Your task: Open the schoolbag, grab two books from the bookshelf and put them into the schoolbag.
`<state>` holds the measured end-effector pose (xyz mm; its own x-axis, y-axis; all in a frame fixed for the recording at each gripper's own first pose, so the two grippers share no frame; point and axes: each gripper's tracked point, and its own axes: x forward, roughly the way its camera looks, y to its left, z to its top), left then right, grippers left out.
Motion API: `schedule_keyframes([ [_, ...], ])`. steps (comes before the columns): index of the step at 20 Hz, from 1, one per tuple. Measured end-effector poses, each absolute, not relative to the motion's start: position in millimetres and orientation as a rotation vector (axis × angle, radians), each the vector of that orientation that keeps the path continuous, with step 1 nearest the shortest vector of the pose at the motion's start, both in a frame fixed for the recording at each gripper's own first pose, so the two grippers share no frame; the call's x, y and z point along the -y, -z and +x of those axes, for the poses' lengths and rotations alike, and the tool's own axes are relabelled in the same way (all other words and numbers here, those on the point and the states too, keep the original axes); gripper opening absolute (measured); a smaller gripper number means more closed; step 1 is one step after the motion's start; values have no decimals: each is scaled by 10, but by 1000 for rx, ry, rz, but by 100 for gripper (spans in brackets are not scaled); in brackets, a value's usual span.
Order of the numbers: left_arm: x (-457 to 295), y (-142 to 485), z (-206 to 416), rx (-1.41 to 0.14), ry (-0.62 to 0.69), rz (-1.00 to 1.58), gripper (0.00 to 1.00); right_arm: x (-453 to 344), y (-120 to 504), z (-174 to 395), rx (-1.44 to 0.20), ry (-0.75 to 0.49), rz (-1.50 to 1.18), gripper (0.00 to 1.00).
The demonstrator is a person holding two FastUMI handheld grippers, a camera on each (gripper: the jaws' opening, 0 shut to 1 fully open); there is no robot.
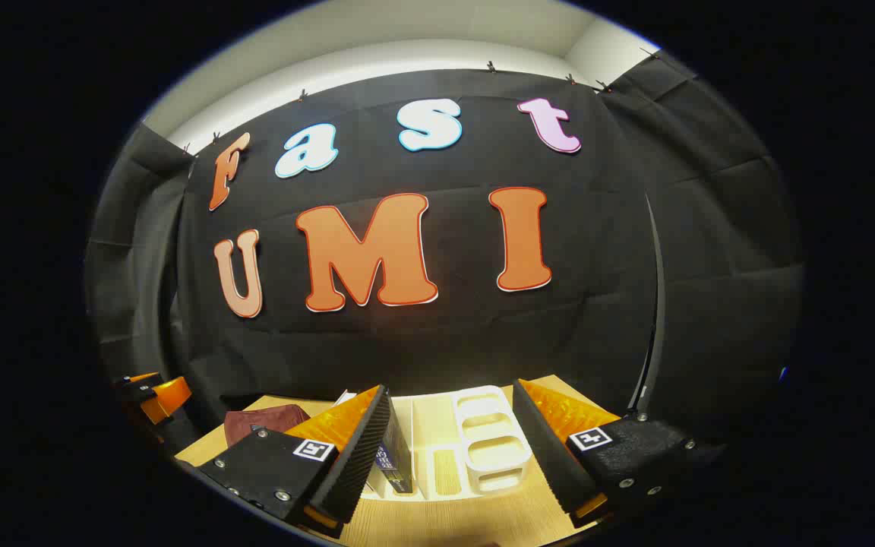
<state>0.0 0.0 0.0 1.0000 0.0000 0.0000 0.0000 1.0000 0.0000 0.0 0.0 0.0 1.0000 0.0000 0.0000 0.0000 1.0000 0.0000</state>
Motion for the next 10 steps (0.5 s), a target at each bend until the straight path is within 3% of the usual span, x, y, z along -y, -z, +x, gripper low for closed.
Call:
schedule_keyframes([
  [10,-26,-161,39,41,0,38,95,-62,-25,67,11,-5,-38,96],
])
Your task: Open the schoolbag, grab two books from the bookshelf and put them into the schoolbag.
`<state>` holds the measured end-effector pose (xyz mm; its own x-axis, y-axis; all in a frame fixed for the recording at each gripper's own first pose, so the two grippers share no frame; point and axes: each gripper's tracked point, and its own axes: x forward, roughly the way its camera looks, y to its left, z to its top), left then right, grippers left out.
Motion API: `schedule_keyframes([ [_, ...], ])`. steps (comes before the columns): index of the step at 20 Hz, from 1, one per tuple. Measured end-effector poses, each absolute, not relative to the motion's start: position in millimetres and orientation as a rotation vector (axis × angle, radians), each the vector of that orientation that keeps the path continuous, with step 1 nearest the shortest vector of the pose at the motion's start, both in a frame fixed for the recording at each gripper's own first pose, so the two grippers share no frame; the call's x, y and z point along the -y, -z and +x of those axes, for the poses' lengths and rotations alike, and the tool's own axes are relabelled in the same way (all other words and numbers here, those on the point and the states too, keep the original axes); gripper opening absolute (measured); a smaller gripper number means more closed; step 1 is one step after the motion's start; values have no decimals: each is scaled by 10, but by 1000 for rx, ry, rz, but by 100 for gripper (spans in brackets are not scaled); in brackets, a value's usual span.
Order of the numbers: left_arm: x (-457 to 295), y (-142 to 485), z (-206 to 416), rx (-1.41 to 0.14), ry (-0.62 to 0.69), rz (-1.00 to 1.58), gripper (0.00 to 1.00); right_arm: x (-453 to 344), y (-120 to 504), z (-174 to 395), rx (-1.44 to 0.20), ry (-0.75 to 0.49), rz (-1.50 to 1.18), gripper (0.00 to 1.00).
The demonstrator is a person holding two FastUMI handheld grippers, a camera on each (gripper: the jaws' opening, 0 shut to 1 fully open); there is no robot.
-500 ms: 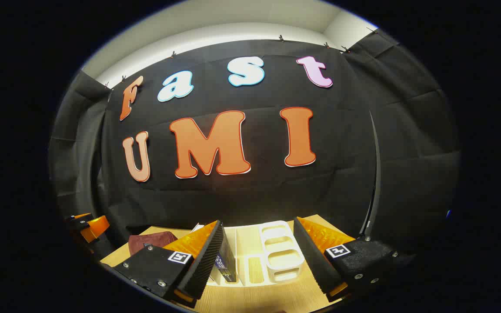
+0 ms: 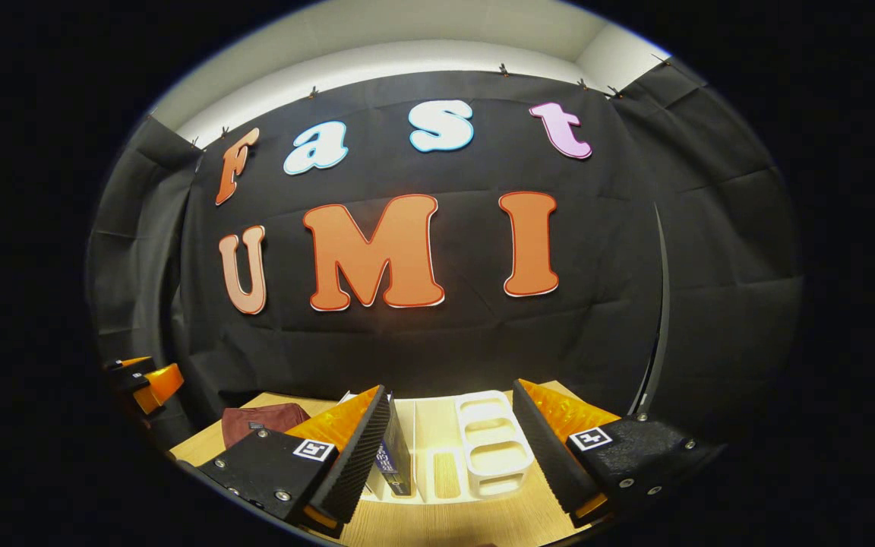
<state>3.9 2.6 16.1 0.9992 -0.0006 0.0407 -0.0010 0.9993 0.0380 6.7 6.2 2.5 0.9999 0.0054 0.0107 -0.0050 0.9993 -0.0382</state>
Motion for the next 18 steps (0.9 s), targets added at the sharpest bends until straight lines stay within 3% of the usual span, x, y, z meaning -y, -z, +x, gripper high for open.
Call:
schedule_keyframes([
  [18,97,-204,203,74,56,2,95,55,-48,109,33,44,-31,96],
])
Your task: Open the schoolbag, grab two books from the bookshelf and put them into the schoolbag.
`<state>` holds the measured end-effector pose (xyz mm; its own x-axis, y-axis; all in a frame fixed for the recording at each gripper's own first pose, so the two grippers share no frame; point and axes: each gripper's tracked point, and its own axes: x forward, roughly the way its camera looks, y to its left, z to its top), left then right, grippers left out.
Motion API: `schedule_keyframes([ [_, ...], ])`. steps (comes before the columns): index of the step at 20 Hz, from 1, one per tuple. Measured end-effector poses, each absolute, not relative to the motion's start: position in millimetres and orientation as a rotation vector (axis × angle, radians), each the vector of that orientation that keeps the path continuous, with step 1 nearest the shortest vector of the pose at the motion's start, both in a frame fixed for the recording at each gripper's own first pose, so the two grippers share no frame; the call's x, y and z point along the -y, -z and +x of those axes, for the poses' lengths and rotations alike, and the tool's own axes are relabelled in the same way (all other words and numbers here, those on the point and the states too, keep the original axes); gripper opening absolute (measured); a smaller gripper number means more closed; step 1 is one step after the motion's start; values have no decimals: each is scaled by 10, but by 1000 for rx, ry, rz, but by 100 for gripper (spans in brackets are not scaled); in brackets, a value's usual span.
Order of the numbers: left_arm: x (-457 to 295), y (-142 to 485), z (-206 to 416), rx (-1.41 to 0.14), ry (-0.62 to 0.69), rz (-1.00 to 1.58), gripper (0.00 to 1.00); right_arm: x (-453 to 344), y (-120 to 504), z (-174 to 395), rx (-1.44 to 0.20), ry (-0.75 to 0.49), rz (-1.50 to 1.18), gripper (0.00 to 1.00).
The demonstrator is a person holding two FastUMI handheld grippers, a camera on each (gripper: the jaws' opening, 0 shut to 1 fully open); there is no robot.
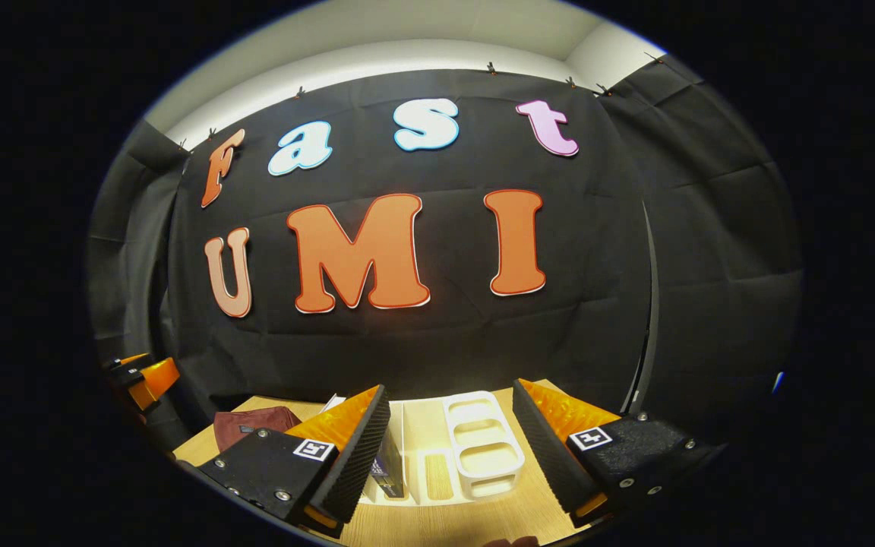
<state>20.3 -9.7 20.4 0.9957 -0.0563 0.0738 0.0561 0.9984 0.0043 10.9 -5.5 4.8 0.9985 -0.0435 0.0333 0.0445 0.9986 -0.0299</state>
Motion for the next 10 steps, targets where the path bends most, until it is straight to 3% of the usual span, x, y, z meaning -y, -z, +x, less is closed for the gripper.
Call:
schedule_keyframes([
  [10,-41,-143,15,77,57,-16,95,-85,82,-73,-4,8,-39,96],
])
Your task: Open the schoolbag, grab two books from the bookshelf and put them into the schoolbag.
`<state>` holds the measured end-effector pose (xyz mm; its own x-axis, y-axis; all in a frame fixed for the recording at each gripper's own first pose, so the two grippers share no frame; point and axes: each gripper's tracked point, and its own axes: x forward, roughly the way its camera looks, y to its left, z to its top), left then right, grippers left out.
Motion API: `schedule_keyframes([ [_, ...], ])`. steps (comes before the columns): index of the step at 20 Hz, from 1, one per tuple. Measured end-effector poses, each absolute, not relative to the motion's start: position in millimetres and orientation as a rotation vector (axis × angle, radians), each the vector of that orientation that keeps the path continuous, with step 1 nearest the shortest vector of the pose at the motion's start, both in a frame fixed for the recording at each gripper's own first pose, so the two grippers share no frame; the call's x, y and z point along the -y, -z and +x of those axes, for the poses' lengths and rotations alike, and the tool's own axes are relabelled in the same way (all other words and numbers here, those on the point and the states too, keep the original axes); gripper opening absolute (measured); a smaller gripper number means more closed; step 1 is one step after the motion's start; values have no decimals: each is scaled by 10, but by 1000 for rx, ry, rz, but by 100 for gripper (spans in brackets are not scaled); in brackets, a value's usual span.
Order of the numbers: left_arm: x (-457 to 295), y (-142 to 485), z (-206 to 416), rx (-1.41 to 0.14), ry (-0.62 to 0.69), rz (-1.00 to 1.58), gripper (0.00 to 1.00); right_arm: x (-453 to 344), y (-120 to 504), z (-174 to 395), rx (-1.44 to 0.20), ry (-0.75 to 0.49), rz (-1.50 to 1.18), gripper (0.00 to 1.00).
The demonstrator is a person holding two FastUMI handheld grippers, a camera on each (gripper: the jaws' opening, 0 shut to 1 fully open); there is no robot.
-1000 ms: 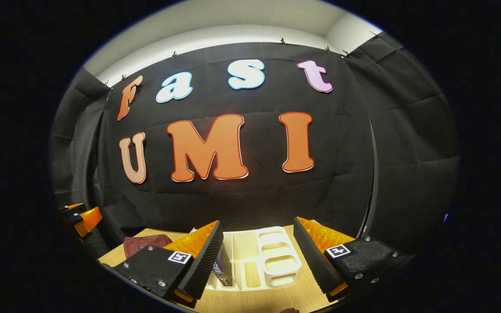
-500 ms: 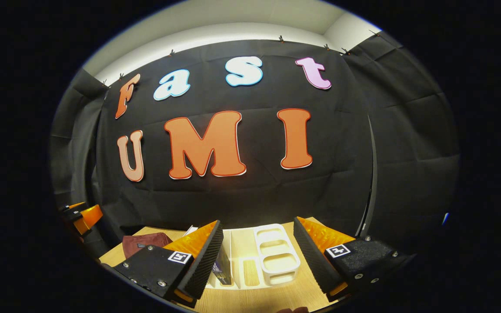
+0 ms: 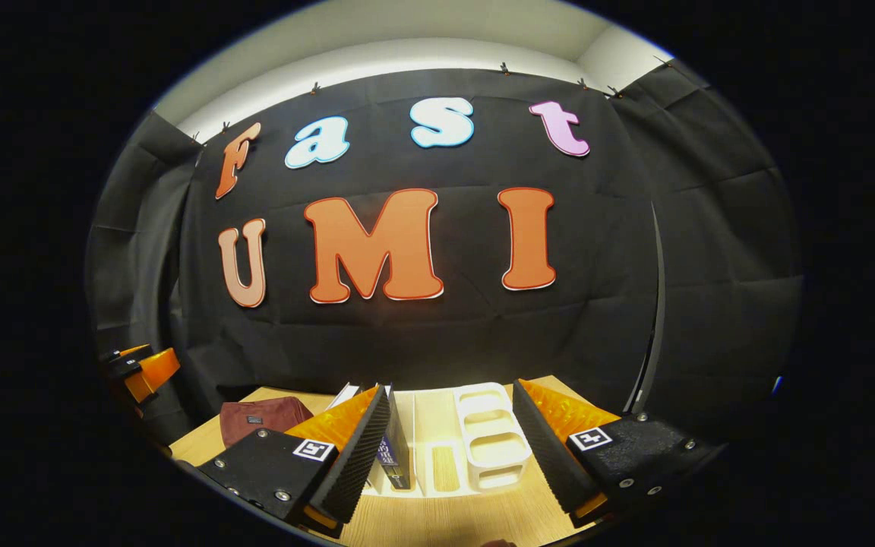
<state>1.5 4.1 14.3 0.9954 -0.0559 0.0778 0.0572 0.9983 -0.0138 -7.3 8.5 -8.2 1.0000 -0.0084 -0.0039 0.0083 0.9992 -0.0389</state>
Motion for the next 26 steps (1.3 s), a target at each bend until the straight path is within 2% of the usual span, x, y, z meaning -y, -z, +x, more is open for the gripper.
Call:
schedule_keyframes([
  [7,-74,-133,23,82,52,2,95,-89,129,-88,-20,9,-50,96],
  [12,-37,-37,25,76,50,114,95,6,217,-130,-46,27,-42,96],
  [18,-47,489,-70,-14,75,212,95,193,415,-217,-93,69,-70,96],
  [19,-72,616,-77,-33,73,235,100,220,474,-225,-106,73,-71,96],
  [20,-107,715,-89,-52,64,262,95,243,524,-234,-119,77,-69,96],
  [22,-258,895,-80,-69,12,326,96,288,621,-240,-146,87,-62,96],
  [23,-283,1023,-92,-87,-1,355,100,334,693,-220,-159,97,-61,96],
  [24,-293,1148,-105,-111,-5,380,95,379,752,-221,-174,104,-62,96],
  [26,-301,1420,-151,-154,-1,437,96,394,869,-234,-203,112,-67,96],
])
